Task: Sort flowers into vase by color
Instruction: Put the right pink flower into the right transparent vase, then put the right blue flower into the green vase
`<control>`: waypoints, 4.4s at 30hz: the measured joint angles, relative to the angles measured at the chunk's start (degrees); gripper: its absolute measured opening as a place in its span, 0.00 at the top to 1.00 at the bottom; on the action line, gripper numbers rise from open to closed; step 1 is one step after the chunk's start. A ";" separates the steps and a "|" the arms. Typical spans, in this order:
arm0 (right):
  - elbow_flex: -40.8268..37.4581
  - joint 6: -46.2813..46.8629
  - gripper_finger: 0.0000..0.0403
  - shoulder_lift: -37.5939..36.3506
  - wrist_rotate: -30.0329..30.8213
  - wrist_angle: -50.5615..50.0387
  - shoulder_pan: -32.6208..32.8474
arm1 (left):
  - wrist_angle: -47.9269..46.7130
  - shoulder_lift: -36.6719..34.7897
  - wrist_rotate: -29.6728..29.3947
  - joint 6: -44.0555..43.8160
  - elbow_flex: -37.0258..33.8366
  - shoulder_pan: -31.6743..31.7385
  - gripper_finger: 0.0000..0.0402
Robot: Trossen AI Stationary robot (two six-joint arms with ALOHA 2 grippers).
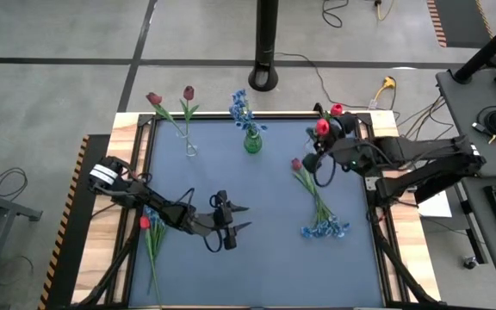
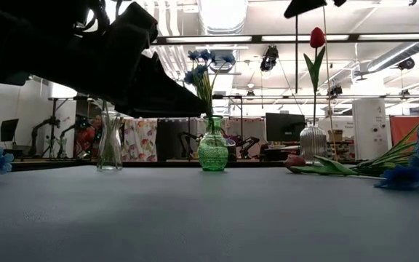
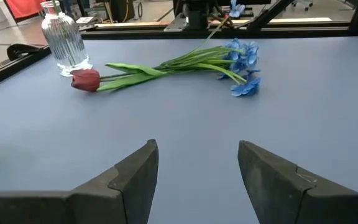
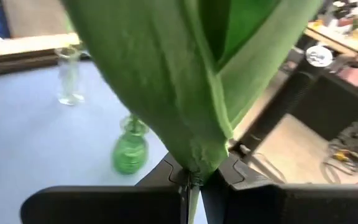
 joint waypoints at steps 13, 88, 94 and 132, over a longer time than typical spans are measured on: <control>-0.69 -0.70 0.97 1.80 -5.35 -4.67 -14.40 | 0.02 0.00 0.05 0.00 -0.11 0.00 0.49; -6.49 -0.22 0.97 1.89 -7.74 1.53 -18.51 | -0.30 0.09 0.07 -0.62 -0.28 0.01 0.49; -6.49 0.48 0.97 1.89 -8.28 0.35 -18.51 | -0.35 0.09 0.07 -0.63 -0.28 0.01 0.49; 1.27 7.52 0.51 1.56 -9.37 -9.13 -16.86 | -0.42 0.09 0.09 -0.63 -0.26 -0.09 0.49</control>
